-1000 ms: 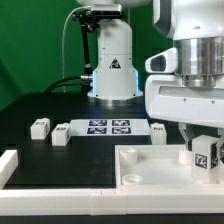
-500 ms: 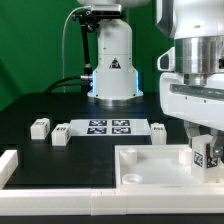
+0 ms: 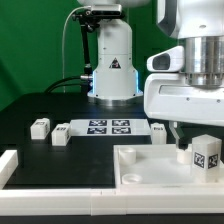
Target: Assemble one leg
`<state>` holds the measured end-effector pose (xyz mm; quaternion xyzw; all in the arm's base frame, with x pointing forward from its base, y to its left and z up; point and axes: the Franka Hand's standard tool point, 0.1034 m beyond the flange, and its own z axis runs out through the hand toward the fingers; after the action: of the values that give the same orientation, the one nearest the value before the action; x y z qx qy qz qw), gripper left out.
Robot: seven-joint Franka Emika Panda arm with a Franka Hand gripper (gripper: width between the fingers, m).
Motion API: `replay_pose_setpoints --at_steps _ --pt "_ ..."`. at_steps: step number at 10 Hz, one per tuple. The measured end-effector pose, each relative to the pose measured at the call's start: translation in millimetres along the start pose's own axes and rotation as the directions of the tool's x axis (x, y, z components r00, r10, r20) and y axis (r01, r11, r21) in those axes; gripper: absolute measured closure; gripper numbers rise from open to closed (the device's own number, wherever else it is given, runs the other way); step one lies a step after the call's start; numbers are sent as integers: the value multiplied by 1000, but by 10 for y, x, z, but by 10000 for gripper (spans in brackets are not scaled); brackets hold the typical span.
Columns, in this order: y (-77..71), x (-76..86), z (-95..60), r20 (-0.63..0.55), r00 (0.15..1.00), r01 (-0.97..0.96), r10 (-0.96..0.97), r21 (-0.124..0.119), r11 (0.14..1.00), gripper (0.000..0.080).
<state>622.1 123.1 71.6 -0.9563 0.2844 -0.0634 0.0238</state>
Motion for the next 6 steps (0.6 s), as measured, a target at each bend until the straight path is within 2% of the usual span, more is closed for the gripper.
replay_pose_setpoints --at_steps 1,3,5,6 --pt "8 -6 1 12 987 161 -161 -14 987 155" --pt "-11 -22 -2 17 938 346 -346 -21 938 151" --pt "-9 -16 -11 20 823 568 -568 -32 822 151" --pt "-3 -19 -11 24 795 607 -607 -31 794 151"
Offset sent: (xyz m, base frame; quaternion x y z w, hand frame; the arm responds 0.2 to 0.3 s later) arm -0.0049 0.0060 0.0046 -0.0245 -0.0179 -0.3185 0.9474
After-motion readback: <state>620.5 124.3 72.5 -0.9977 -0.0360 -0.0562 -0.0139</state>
